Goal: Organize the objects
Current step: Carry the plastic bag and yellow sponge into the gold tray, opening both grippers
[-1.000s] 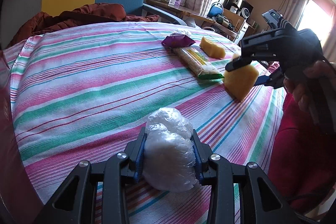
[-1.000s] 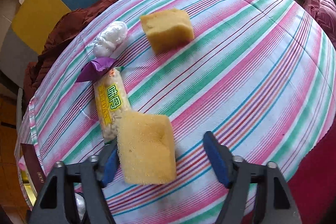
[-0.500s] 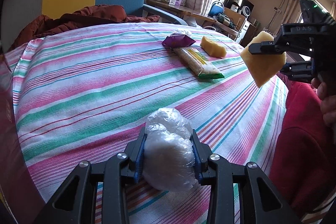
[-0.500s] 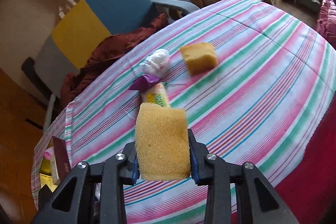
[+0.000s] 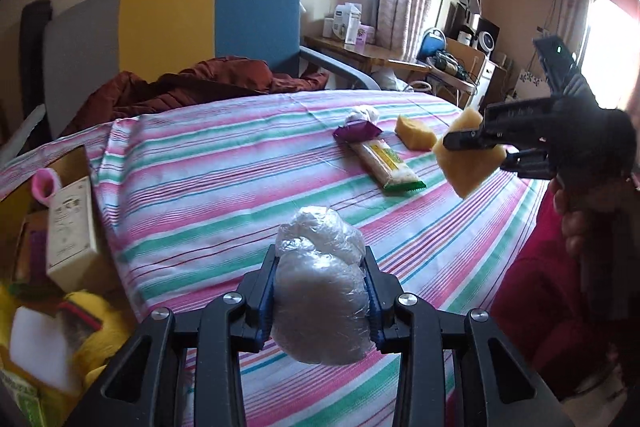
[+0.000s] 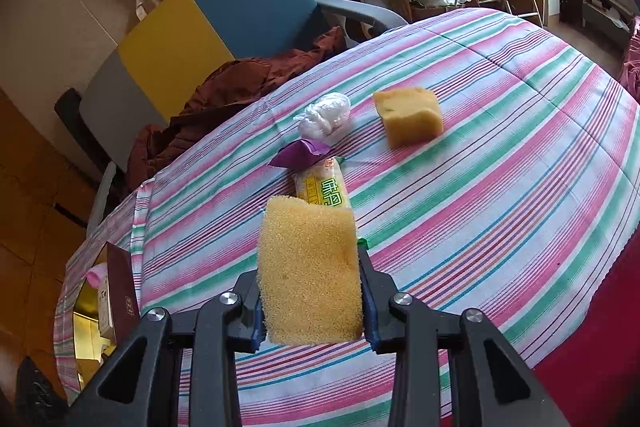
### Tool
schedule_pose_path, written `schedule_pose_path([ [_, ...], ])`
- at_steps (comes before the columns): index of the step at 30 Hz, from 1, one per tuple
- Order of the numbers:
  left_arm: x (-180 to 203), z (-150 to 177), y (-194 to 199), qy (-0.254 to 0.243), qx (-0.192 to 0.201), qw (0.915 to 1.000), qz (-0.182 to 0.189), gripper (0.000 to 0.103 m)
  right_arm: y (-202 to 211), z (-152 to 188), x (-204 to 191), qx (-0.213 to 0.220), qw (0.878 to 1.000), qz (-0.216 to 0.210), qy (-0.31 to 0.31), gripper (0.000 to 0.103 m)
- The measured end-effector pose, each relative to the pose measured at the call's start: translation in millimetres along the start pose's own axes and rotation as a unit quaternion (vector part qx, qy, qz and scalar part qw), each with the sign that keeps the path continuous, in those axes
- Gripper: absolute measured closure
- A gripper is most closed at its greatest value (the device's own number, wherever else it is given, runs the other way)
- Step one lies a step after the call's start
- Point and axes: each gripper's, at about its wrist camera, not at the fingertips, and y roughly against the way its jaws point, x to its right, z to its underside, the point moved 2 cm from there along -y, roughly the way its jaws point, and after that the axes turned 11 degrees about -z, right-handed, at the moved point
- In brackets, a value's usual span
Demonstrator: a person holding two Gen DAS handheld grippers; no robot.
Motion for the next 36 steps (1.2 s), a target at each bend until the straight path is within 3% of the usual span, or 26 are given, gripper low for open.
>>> schedule_pose_path([
  [9,-39.2,0.6,40.9,0.037,0.019,0.9984,-0.037,0.066,-12.5,9.8,-27.3,-0.031,0.998,-0.002,0.056,0.067],
  [13,-66.9,3.4,54.2,0.066,0.025,0.996,-0.054,0.066,-27.5,25.4,-56.3,-0.06,0.995,-0.039,0.07,0.067],
  [18,-109.0,15.1,74.3,0.113,0.032,0.9904,-0.073,0.066,-47.1,50.3,-120.9,-0.097,0.984,-0.103,0.111,0.067],
  [27,-202.8,52.4,120.2,0.213,0.038,0.9678,-0.128,0.066,-69.3,96.8,-235.1,-0.156,0.949,-0.208,0.181,0.067],
  [33,-249.2,77.6,143.5,0.258,0.039,0.95,-0.172,0.066,-84.4,125.5,-285.2,-0.194,0.926,-0.24,0.219,0.067],
  [36,-262.7,86.8,146.2,0.277,0.033,0.9441,-0.176,0.066,-90.5,137.2,-301.6,-0.208,0.917,-0.244,0.237,0.067],
])
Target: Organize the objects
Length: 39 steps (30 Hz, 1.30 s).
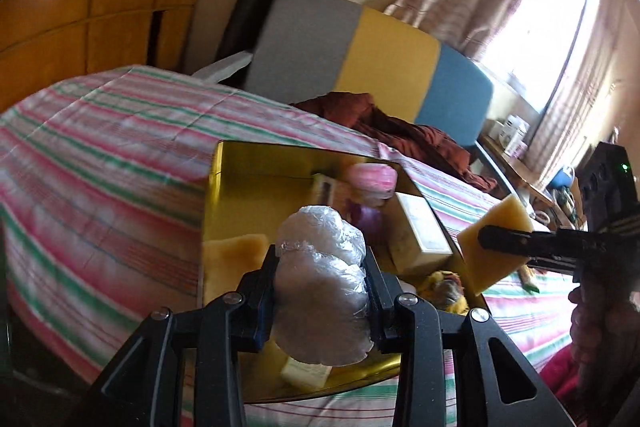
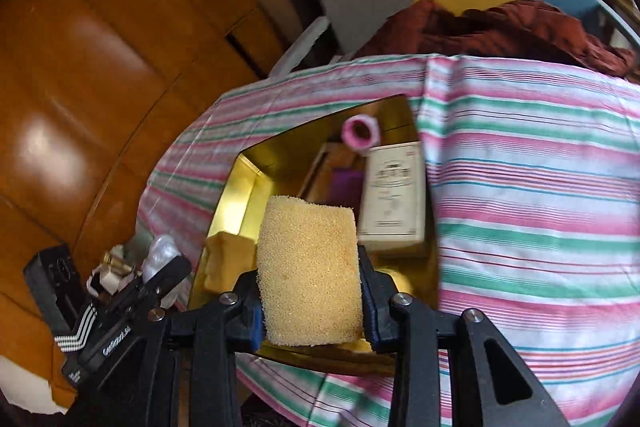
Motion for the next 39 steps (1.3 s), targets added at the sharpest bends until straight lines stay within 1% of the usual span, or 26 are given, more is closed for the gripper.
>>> schedule_pose_path([
  [3,-6.5,-0.5,-4.0,0.008,-0.004,1.0,-0.004,0.066,-14.2,0.5,-8.9,-0.014,1.0,-0.005,0.011,0.067],
  [6,-8.0,-2.6,-8.1,0.011,-0.005,0.9999,-0.002,0.066,-19.9,0.2,-11.0,-0.02,1.0,-0.006,0.015,0.067],
  [14,-5.2,-10.6,-14.6,0.002,-0.004,1.0,0.0,0.066,-29.2,-0.8,-9.7,-0.037,0.999,-0.008,0.016,0.067],
  [21,1.5,-36.6,-31.3,-0.005,-0.003,1.0,0.007,0.066,-42.9,0.2,-10.5,-0.053,0.998,-0.015,0.022,0.067],
  [26,12.9,-61.5,-56.1,-0.017,-0.003,0.9998,0.005,0.065,-55.4,-0.1,-9.1,-0.064,0.997,-0.029,0.019,0.067],
  [27,13.6,-67.9,-63.6,-0.015,-0.005,0.9998,0.008,0.062,-58.2,0.0,-10.5,-0.068,0.997,-0.033,0.021,0.067],
  [29,14.4,-80.4,-76.6,-0.007,-0.012,0.9999,0.009,0.045,-66.1,0.4,-14.3,-0.078,0.996,-0.044,0.025,0.066],
  [30,14.0,-86.3,-81.4,0.0,-0.009,0.9999,0.01,0.03,-70.8,0.7,-16.8,-0.083,0.995,-0.051,0.026,0.066],
  [31,12.8,-90.8,-84.5,0.008,-0.004,0.9999,0.007,0.026,-75.2,1.0,-19.0,-0.087,0.994,-0.059,0.027,0.065],
  [32,11.1,-94.8,-87.0,0.015,-0.001,0.9999,0.001,0.026,-81.2,1.9,-22.5,-0.096,0.993,-0.069,0.031,0.065],
  [35,3.4,-97.1,-88.3,0.036,0.0,0.9993,-0.001,0.026,-94.3,5.4,-30.4,-0.109,0.99,-0.081,0.04,0.048],
  [36,-0.1,-94.2,-87.0,0.04,-0.002,0.9992,-0.003,0.026,-96.7,7.1,-31.8,-0.112,0.989,-0.087,0.04,0.046],
  [39,-8.8,-80.4,-83.0,0.041,-0.008,0.999,-0.015,0.026,-101.9,13.2,-33.1,-0.12,0.987,-0.099,0.037,0.046],
])
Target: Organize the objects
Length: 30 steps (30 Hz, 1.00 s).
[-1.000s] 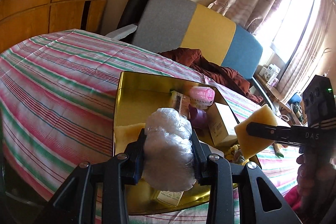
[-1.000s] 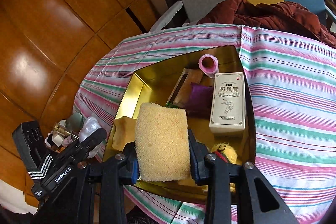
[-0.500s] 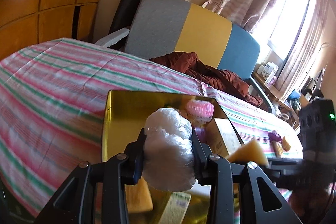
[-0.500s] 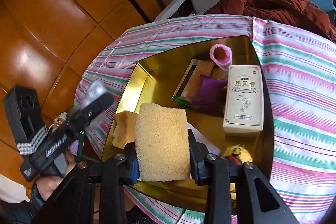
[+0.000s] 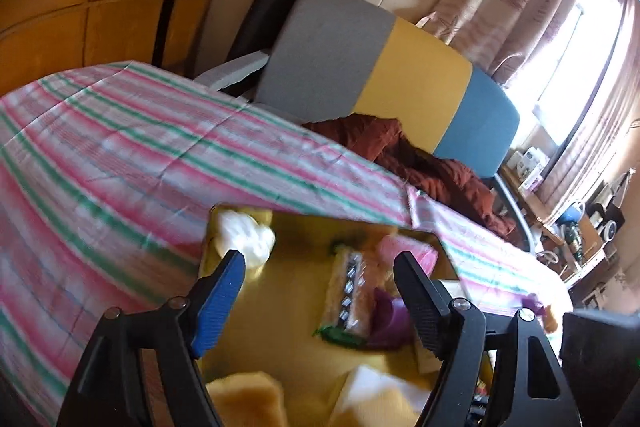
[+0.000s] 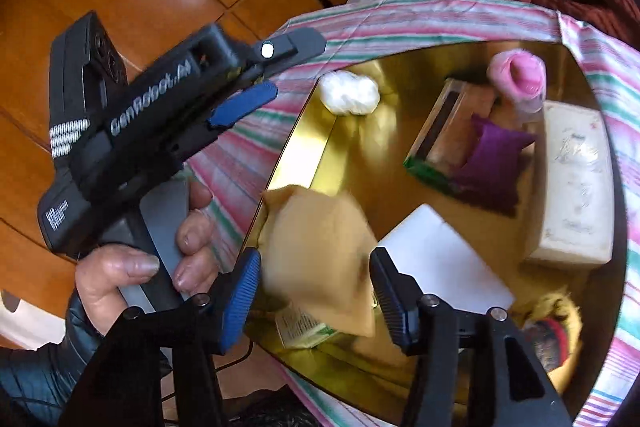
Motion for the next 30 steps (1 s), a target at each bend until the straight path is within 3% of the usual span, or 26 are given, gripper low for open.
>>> schedule_pose_path([
  [13,-26.7,62.6,30.3,0.007,-0.005,0.999,-0.043,0.026,26.0,25.8,8.6,0.025,0.998,0.035,-0.04,0.044],
  [16,-20.9,69.1,39.5,-0.011,0.002,0.9986,-0.051,0.026,32.4,31.1,3.4,0.032,0.997,0.056,-0.033,0.037],
  [18,-15.3,71.4,44.8,-0.023,0.007,0.9982,-0.055,0.026,37.4,34.2,1.5,0.037,0.997,0.068,-0.028,0.027],
  [26,9.2,80.6,67.1,-0.059,0.025,0.9956,-0.067,0.024,54.1,47.3,-3.9,0.054,0.991,0.12,-0.011,0.025],
  [30,17.4,86.5,73.7,-0.074,0.029,0.9941,-0.075,0.024,63.0,53.1,-2.5,0.066,0.987,0.149,-0.005,0.018],
])
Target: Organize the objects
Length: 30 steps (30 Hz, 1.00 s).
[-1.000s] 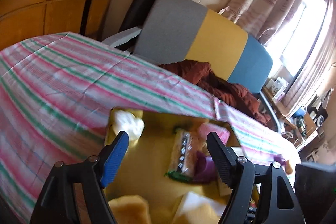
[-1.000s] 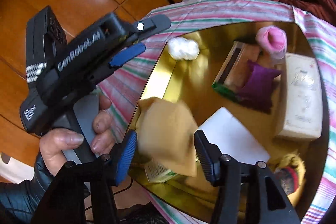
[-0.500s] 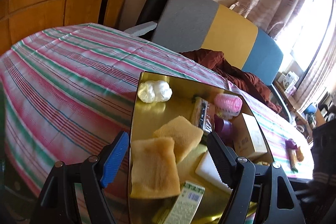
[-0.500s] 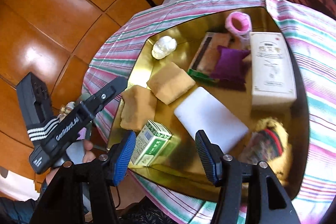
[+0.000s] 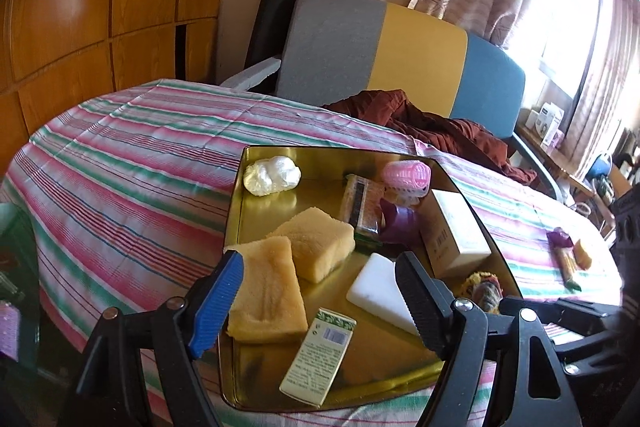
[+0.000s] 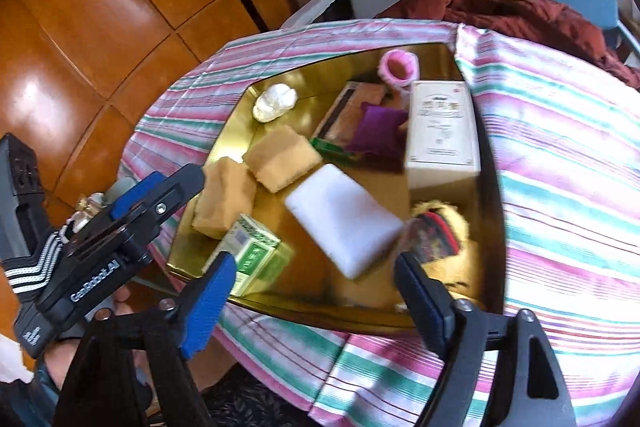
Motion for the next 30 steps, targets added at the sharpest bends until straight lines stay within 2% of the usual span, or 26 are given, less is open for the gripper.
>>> schedule_pose_path([
  [6,14.2,7.4,10.7,-0.027,0.008,0.9996,-0.003,0.022,17.3,5.3,4.3,0.039,0.996,0.077,0.031,0.017],
  [10,22.9,10.6,15.9,-0.042,0.013,0.999,-0.002,0.021,38.6,8.0,0.2,0.094,0.984,0.132,0.073,0.017],
  [14,30.7,11.8,20.0,-0.051,0.016,0.9986,0.005,0.02,63.0,10.1,0.5,0.157,0.967,0.176,0.098,0.017],
  [16,35.2,12.4,21.8,-0.056,0.018,0.9982,0.008,0.019,70.6,7.9,10.7,0.171,0.965,0.183,0.078,0.017],
  [21,49.5,14.4,24.5,-0.076,0.02,0.9968,0.015,0.019,71.2,1.3,54.3,0.141,0.98,0.142,-0.015,0.017],
  [23,55.0,14.9,25.0,-0.086,0.022,0.9959,0.017,0.019,78.2,1.4,69.2,0.147,0.977,0.148,-0.036,0.017],
  [26,63.2,14.3,24.9,-0.097,0.022,0.9948,0.021,0.018,103.1,0.2,73.0,0.185,0.962,0.201,-0.019,0.017],
  [30,74.3,13.8,26.0,-0.11,0.024,0.9933,0.026,0.018,146.4,-7.5,73.7,0.252,0.925,0.283,0.01,0.017],
])
